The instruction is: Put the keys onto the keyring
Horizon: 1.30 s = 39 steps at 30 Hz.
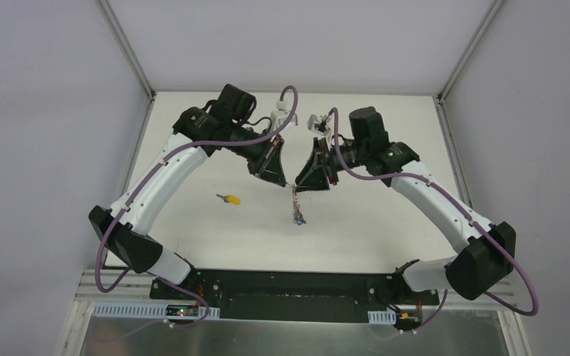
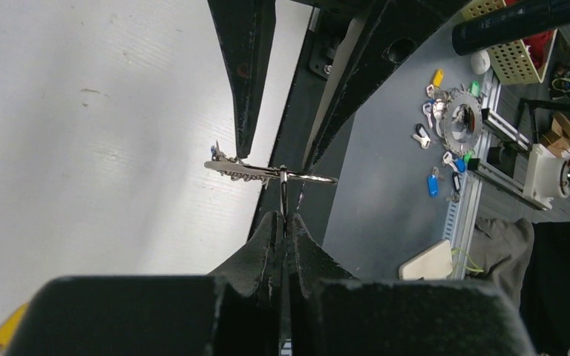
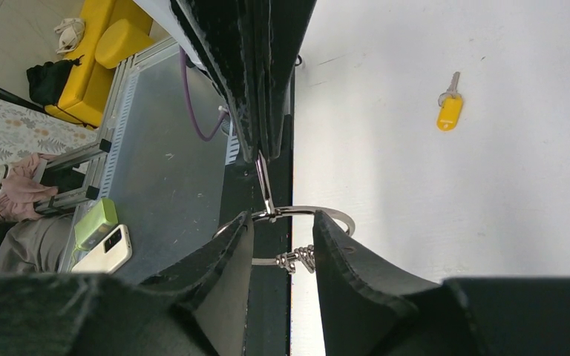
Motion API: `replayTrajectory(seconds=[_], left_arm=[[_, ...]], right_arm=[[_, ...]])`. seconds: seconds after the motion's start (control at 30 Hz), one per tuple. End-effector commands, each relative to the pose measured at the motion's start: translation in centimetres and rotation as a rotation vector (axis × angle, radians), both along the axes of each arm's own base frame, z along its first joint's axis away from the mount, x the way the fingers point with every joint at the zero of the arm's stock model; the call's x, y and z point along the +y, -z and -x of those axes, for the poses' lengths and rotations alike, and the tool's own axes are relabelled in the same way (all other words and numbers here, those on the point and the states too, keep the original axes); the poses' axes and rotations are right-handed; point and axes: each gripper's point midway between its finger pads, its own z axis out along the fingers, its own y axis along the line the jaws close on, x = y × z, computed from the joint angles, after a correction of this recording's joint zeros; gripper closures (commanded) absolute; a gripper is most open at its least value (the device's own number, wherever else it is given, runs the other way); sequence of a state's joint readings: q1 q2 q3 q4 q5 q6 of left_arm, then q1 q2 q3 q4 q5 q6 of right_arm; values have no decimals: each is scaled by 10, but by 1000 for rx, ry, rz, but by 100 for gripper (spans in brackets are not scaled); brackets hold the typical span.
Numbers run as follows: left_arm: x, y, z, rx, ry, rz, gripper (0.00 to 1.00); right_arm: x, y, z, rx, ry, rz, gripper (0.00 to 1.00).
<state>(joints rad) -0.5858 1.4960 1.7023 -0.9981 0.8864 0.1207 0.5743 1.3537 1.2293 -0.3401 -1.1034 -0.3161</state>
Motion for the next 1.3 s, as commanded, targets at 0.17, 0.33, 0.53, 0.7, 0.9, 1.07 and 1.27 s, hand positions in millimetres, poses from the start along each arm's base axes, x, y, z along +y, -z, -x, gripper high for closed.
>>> replayTrajectory(seconds=[0.17, 0.33, 0.53, 0.7, 0.9, 1.07, 1.27], left_arm=[[-3, -15, 19, -22, 44, 66, 100], [-4, -13, 20, -18, 47, 62, 100], [-5, -10, 19, -16, 47, 56, 100], [-6, -8, 18, -11, 48, 54, 100], [-6, -6, 19, -6, 49, 51, 100], [-6, -6, 19, -9, 50, 51, 100], [-5, -5, 20, -12, 55, 56, 100]], right_arm=[[-1, -28, 12, -92, -36, -71, 62], [0, -30, 14, -83, -48, -81, 63], [5, -26, 16, -69, -64, -73, 65], [9, -24, 17, -63, -74, -67, 66], [14, -19, 17, -62, -82, -49, 68], [16, -12, 17, -57, -86, -32, 71], [16, -9, 15, -72, -71, -20, 73]])
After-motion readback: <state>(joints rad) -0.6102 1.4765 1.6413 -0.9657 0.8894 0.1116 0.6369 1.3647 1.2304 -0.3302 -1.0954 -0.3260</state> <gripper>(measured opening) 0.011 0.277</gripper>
